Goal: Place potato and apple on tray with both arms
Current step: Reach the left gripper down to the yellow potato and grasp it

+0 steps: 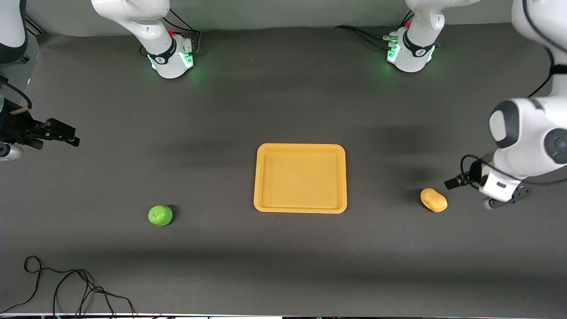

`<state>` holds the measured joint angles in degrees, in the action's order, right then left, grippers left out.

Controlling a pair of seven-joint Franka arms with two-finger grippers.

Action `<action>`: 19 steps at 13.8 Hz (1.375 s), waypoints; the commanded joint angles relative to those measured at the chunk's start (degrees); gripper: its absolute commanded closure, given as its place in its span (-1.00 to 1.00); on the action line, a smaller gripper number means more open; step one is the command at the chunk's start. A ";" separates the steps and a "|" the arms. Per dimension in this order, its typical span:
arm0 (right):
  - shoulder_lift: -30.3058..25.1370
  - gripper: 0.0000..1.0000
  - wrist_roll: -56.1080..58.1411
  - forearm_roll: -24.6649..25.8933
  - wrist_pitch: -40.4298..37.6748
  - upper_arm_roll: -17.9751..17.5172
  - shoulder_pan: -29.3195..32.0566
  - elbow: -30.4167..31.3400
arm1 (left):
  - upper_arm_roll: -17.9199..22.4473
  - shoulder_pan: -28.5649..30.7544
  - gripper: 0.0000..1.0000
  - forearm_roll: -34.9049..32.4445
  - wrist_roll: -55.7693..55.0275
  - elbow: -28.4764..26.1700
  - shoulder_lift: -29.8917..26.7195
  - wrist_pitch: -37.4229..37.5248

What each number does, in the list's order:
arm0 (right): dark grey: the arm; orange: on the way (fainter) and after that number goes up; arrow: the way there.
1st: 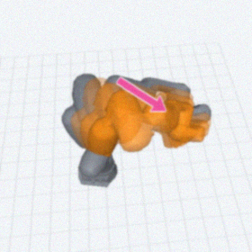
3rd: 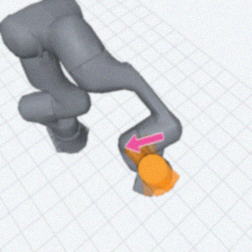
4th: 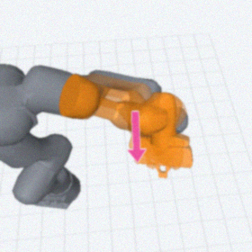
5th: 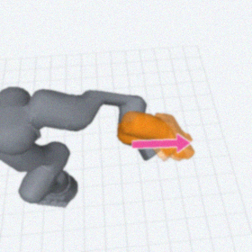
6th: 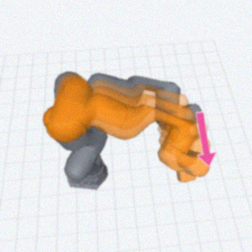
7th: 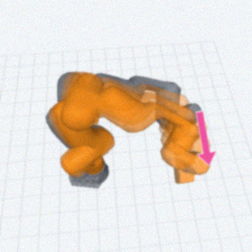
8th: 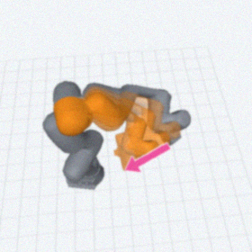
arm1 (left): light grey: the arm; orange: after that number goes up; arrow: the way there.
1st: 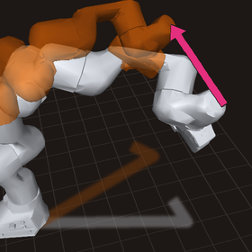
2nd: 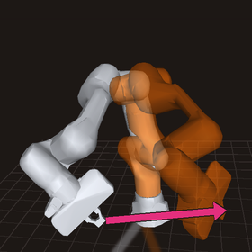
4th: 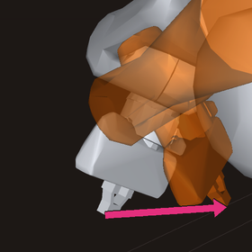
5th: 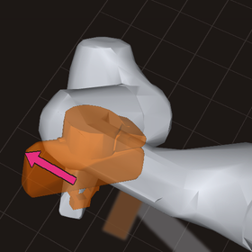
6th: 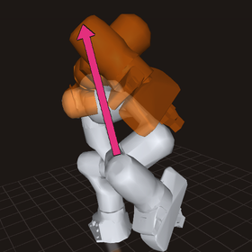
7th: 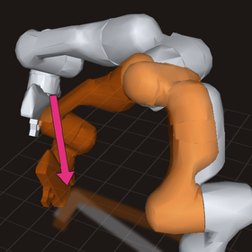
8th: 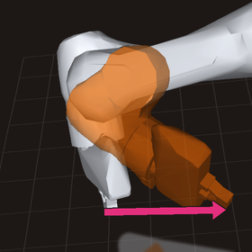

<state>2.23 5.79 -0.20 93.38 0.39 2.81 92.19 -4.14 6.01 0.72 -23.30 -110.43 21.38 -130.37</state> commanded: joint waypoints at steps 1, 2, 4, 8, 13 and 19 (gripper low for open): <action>-0.39 -1.00 2.12 0.90 -0.57 -0.03 -0.09 0.00 | -0.25 -1.52 -1.00 -0.81 -7.54 1.80 6.03 -3.92; -0.39 -1.00 2.21 0.90 -0.57 -0.03 -0.09 0.00 | -0.17 -1.53 -0.98 -1.33 -6.76 1.80 7.35 -4.36; -0.39 -1.00 2.21 0.90 -0.66 -0.03 -0.09 0.00 | -0.34 -0.91 -0.86 -1.95 -7.54 3.46 8.85 -5.15; -0.39 -1.00 2.12 0.90 -0.66 -0.03 -0.09 -0.08 | -0.26 -1.79 -0.55 -2.12 -8.95 4.70 12.54 -9.09; -0.21 -1.00 2.12 0.82 -0.57 -0.03 -0.09 0.00 | -0.25 -2.49 0.84 -4.15 -8.52 5.22 13.61 -9.56; 1.28 -1.00 1.16 0.12 -0.04 -0.39 -1.22 -0.61 | -1.40 -10.64 1.00 -5.12 -7.37 18.74 9.31 18.21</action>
<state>2.60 6.64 -0.15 93.28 0.14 2.58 92.26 -6.12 0.49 -4.00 -30.15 -95.57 32.76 -118.12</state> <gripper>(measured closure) 0.000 0.374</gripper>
